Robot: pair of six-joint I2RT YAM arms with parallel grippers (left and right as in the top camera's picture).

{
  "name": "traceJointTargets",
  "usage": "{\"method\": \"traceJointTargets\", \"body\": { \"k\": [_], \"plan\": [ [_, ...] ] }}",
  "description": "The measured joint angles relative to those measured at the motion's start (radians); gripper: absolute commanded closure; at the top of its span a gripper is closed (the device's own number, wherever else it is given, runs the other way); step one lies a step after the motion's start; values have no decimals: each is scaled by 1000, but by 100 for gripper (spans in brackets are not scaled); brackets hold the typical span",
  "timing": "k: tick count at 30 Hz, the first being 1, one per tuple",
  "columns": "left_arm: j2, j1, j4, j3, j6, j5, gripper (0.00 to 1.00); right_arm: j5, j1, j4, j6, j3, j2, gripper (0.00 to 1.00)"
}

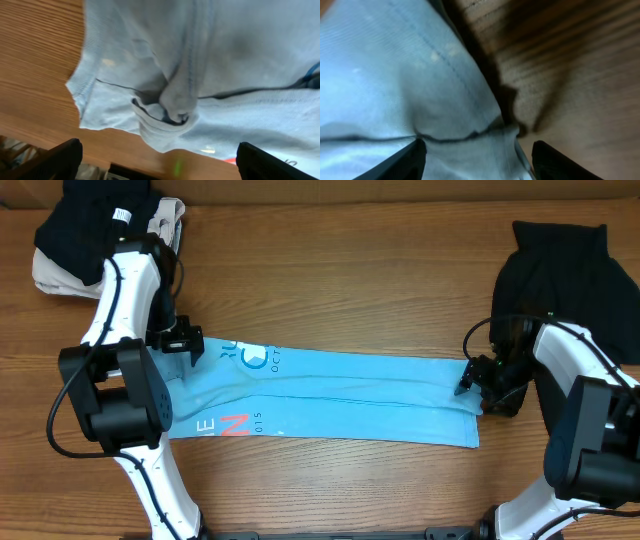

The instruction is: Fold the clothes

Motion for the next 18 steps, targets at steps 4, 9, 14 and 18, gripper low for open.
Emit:
{"method": "traceJointTargets", "body": {
  "k": [4,9,14,18],
  "plan": [
    [0,5,-2,130,-9,19,0,-11,0,66,4,-38,-10,30],
    [-1,5,-2,380,-18,90,0,-20,0,154,27,-94,-55,44],
    [-7,5,-5,544,-21,147,0,-34,6,215,30,-138,-76,96],
    [-13,5,-9,604,-22,169,0,-64,7,221,40,-146,-75,96]
  ]
}}
